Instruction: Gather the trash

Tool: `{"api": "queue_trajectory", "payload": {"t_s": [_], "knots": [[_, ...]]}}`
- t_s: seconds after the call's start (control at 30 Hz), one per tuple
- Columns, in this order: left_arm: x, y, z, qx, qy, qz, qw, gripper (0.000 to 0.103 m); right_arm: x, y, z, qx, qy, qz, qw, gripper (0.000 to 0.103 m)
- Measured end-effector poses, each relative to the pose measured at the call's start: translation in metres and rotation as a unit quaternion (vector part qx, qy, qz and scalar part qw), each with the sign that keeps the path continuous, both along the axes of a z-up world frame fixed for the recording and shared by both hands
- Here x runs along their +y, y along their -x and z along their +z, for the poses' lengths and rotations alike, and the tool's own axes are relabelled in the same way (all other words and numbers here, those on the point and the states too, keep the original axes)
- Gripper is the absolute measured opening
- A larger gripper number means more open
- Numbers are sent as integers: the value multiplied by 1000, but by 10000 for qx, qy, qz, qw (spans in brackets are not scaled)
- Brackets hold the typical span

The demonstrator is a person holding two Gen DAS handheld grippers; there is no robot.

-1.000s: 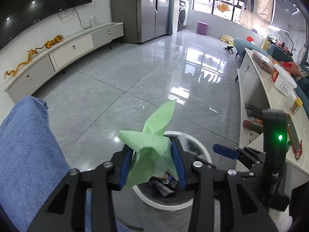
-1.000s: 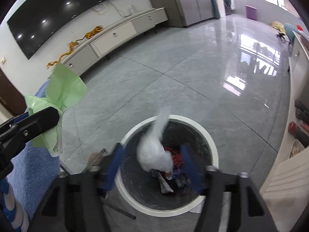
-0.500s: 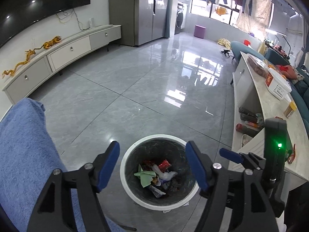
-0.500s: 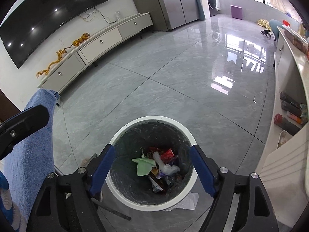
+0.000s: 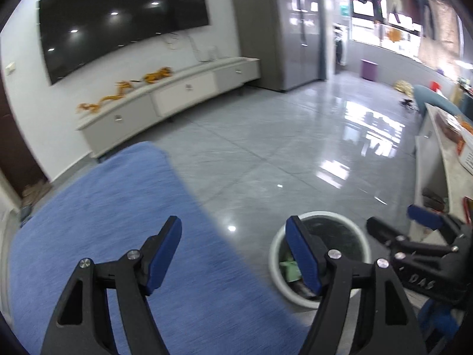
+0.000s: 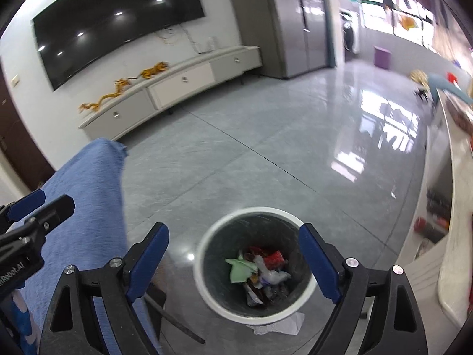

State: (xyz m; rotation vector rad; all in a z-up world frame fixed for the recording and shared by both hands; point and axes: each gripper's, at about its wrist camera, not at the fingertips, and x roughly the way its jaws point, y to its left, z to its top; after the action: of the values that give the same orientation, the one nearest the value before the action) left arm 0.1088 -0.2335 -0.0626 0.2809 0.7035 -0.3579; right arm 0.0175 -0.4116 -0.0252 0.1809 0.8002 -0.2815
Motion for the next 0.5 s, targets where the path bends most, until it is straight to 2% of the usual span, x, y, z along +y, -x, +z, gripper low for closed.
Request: {"api": "queue_trajectory", "payload": {"t_s": [0.23, 0.5], "knots": [[79, 21, 18, -231, 95, 718, 9971, 71, 55, -1, 11, -66, 259, 602, 9978, 93], [152, 50, 46, -621, 263, 1376, 9882, 72, 105, -1, 27, -204, 609, 1095, 9919, 102]]}}
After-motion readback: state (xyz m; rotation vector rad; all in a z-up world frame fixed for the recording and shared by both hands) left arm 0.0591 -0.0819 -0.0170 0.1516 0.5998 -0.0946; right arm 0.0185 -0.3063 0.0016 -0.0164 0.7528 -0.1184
